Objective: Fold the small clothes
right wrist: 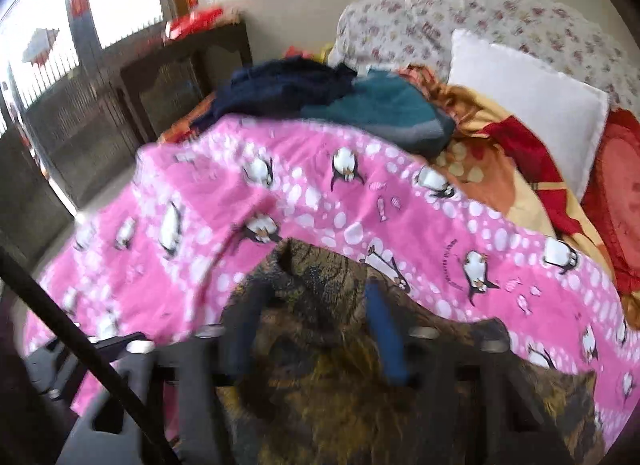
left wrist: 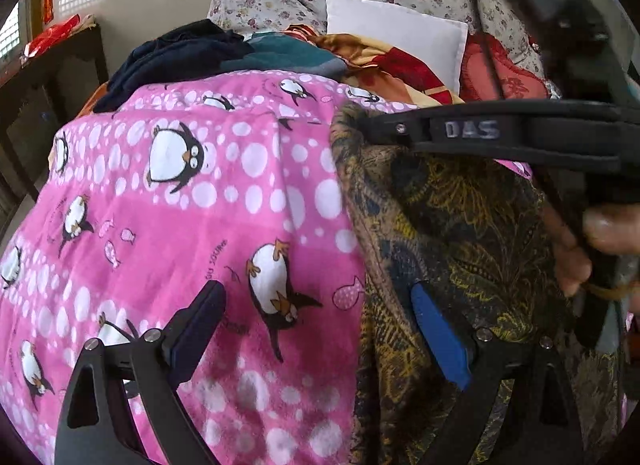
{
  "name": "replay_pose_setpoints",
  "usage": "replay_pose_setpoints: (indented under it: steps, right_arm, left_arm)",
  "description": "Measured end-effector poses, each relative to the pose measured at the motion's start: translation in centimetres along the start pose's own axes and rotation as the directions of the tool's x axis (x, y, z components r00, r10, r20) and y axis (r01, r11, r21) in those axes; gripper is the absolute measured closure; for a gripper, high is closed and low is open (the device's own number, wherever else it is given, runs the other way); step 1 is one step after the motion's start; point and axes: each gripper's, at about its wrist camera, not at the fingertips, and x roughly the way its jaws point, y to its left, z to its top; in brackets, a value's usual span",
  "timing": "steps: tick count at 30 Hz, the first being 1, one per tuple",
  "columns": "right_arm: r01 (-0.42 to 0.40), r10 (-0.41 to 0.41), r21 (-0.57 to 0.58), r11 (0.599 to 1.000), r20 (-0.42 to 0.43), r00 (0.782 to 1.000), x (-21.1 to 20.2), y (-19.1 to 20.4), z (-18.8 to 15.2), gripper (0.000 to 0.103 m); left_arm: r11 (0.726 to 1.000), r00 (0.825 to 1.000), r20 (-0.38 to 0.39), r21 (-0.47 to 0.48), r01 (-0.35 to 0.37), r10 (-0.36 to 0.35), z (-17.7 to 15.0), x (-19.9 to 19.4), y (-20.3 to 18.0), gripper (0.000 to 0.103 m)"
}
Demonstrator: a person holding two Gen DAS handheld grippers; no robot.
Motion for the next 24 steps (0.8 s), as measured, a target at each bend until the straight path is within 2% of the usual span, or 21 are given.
replay_pose_setpoints:
  steps: [3, 6, 9, 11, 12, 14, 15, 18, 20, 21, 22, 24]
  right_arm:
    - [0.016, -0.016, -0.033, 0.999, 0.007, 1.0, 0.2, 0.8, 0.7, 0.101]
    - [-0.003, 0.003, 0.004, 1.0, 0.05, 0.999, 0.6, 1.0, 2.0, 0.103]
    - [0.002, -0.004, 0.038, 0.999, 0.038, 0.999, 1.9, 1.2, 2.2, 0.102]
    - [-0.017, 0.013, 0.055, 0.998, 0.064, 0.998, 0.7, 0.9, 1.6, 0.102]
    - [-0.018, 0.013, 0.064, 0.998, 0.076, 0.997, -0.3, 0.5, 1.3, 0.1]
    - [0.002, -0.008, 0.073, 0.997, 0.091, 0.996, -2.4, -0.4, 0.7, 0.08]
    - [0.019, -0.026, 0.075, 0.997, 0.093, 0.995, -3.5, -0.8, 0.1, 0.075]
    - [0.084, -0.092, 0.113, 0.99, 0.071, 0.993, -7.4, -2.6, -3.4, 0.07]
    - [0.071, -0.088, 0.192, 0.979, 0.079, 0.993, -10.4, -4.3, -7.0, 0.053]
    - [0.072, -0.095, 0.247, 0.966, 0.083, 0.992, -12.2, -5.6, -9.8, 0.049]
    - [0.098, -0.122, 0.271, 0.957, 0.073, 0.99, -13.1, -6.2, -11.3, 0.047]
    - [0.202, -0.219, 0.309, 0.929, 0.022, 0.976, -15.2, -7.9, -15.8, 0.047]
  left_arm:
    - [0.999, 1.0, -0.007, -0.02, 0.024, -0.024, -0.1, 0.3, 0.6, 0.01]
    - [1.0, 1.0, 0.002, -0.015, 0.019, -0.019, -0.1, 0.4, 0.7, 0.01]
    - [1.0, 1.0, 0.006, -0.02, 0.018, -0.017, -0.2, 0.4, 0.9, 0.01]
    - [0.999, 1.0, -0.006, -0.035, 0.021, -0.022, -0.2, 0.6, 1.2, 0.01]
    - [0.999, 1.0, -0.007, -0.04, 0.024, -0.025, -0.2, 0.7, 1.3, 0.01]
    - [0.999, 1.0, 0.002, -0.037, 0.019, -0.019, -0.2, 0.6, 1.3, 0.01]
    - [0.999, 1.0, 0.011, -0.035, 0.015, -0.015, -0.3, 0.4, 1.3, 0.01]
    - [1.0, 1.0, 0.03, -0.031, -0.002, 0.003, -0.4, 0.1, 1.4, 0.01]
    - [0.999, 0.999, 0.037, -0.032, -0.009, 0.01, -0.2, -0.6, 1.2, 0.01]
    - [1.0, 0.999, 0.045, -0.029, -0.009, 0.01, -0.1, -1.1, 0.9, 0.01]
    - [1.0, 0.998, 0.058, -0.016, -0.005, 0.006, -0.1, -1.7, 0.4, 0.01]
    - [1.0, 0.998, 0.068, 0.012, -0.006, 0.005, 0.0, -2.7, -0.6, 0.01]
